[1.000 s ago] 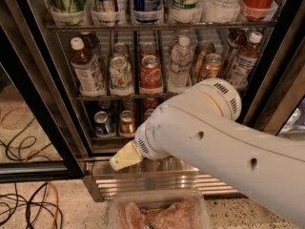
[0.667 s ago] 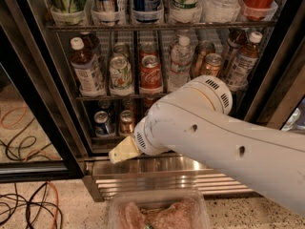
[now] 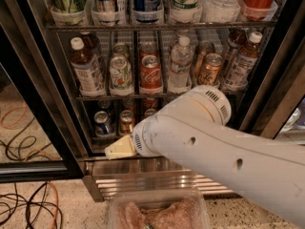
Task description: Pick blue water bottle from middle shelf of fridge
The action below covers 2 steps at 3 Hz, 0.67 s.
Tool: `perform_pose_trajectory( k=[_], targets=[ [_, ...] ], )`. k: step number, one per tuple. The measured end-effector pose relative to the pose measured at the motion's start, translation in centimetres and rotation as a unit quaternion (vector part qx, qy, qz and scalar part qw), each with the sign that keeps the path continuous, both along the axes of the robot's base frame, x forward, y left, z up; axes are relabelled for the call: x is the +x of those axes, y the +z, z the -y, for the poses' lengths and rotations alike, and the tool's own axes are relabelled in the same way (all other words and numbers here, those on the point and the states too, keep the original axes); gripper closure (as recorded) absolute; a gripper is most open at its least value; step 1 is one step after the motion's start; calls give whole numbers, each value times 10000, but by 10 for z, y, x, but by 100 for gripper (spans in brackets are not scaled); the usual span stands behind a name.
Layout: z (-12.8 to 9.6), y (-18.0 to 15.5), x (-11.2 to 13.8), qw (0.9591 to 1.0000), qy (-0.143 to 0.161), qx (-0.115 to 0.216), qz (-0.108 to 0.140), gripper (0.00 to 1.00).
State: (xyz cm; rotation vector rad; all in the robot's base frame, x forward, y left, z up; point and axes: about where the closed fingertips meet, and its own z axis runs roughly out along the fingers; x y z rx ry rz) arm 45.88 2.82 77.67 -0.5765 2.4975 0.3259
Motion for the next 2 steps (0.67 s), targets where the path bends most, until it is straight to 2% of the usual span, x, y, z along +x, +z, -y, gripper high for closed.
perform_pose_trajectory(
  k=[1, 2],
  targets=[
    [-22, -1, 19, 9975, -291, 553, 324, 0],
    [-29, 1, 32, 9922, -638, 983, 427, 0]
  ],
)
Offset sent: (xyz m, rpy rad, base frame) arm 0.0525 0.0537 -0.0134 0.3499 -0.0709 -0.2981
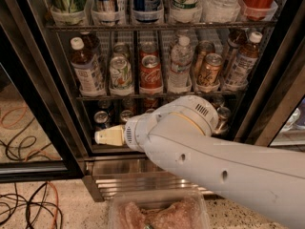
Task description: Pick blue water bottle from middle shelf of fridge
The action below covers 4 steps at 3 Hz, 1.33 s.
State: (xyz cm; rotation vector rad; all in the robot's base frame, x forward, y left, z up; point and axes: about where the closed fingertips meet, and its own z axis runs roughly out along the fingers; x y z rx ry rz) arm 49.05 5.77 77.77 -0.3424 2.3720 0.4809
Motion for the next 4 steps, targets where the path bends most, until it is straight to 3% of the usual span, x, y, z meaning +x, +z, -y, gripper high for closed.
perform_pose_trajectory(
  k=[1, 2, 3, 4],
  targets=[
    [-14, 4, 9, 9993, -126, 342, 13, 0],
    [-15, 5, 9, 9991, -174, 378, 2, 0],
    [-22, 11, 13, 9991, -104, 383, 179, 0],
    [-38, 27, 32, 9976, 9, 478, 508, 0]
  ],
)
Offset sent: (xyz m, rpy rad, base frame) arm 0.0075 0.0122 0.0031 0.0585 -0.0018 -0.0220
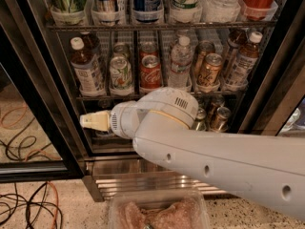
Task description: Pick blue water bottle from middle shelf of fridge
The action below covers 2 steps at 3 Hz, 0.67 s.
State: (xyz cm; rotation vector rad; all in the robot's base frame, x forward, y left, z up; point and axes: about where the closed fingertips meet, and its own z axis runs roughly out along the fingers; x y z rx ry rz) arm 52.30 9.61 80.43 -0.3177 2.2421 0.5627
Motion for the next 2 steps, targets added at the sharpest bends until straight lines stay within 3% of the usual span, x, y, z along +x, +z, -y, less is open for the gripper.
perform_pose_trajectory(
  k=[2],
  targets=[
    [-49, -6, 22, 9980, 555, 61, 297, 0]
  ],
)
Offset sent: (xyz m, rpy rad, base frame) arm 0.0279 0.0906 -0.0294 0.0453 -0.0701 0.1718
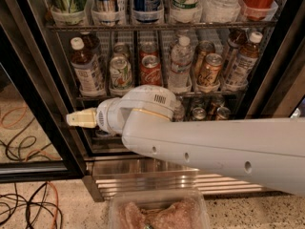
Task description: Pick blue water bottle from middle shelf of fridge
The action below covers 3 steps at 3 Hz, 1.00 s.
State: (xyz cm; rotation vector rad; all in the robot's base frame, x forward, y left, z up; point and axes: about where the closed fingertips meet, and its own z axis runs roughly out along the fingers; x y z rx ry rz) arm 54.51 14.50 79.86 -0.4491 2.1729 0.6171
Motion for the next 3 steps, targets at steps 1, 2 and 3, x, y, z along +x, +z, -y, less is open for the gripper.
perform_pose_trajectory(
  k=[1, 2, 3],
  targets=[
    [5, 6, 0, 9999, -21, 39, 94, 0],
    [2, 35, 9, 9990, -49, 139, 426, 0],
    [-18, 54, 17, 9964, 166, 130, 827, 0]
  ],
)
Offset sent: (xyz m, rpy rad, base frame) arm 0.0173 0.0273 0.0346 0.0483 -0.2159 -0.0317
